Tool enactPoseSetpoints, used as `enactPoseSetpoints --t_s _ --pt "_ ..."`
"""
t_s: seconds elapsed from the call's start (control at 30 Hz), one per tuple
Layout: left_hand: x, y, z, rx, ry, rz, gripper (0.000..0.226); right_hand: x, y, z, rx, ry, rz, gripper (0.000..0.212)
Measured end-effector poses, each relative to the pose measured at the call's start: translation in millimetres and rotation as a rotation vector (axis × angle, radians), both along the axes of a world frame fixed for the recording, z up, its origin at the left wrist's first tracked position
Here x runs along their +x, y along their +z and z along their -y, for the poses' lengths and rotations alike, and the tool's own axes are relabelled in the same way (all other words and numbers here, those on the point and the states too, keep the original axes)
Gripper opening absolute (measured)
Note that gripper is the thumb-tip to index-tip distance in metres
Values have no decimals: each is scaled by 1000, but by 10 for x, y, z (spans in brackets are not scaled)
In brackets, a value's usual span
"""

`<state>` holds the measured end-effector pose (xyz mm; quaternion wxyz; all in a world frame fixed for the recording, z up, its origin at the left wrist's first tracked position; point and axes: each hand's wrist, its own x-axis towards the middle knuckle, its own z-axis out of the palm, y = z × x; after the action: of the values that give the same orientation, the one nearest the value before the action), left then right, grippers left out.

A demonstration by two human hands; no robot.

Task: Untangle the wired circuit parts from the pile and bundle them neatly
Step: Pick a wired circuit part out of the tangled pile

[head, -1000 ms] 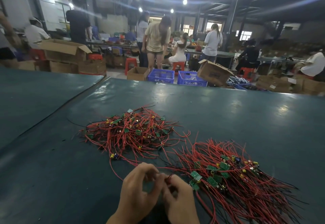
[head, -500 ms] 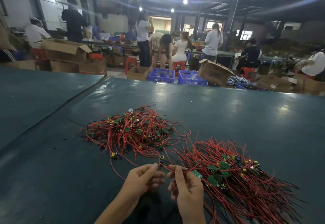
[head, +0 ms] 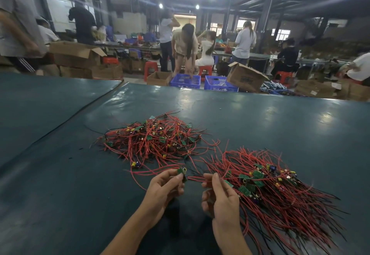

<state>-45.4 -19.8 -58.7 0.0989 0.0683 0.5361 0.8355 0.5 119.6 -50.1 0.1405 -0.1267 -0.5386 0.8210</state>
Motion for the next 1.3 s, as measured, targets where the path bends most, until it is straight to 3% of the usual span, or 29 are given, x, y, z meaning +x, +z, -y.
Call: enactPoseSetpoints --t_s 0.17,0.3,0.43,0.6,0.77,1.07,1.2,1.3 --pt "30 -60 6 -126 -42 -158 13 77 12 -31 -31 8 3 15" --pt "23 -78 -11 -258 -5 -205 31 124 -37 39 160 26 31 20" --pt "8 -109 -17 -306 42 -252 34 149 -44 85 287 16 7 30" --pt "3 -119 -34 -368 17 -342 43 211 12 111 452 83 -97 19" --pt "-14 -140 -46 -371 28 -330 52 213 -15 108 587 104 -113 23" --pt "-41 -174 -52 -426 48 -259 61 160 -61 89 585 -30 -104 22" --pt "-37 -203 -65 -416 86 -234 38 158 -53 47 545 -109 -87 32" --pt "-41 -195 -58 -444 30 -274 43 147 -53 32 453 -118 -43 34"
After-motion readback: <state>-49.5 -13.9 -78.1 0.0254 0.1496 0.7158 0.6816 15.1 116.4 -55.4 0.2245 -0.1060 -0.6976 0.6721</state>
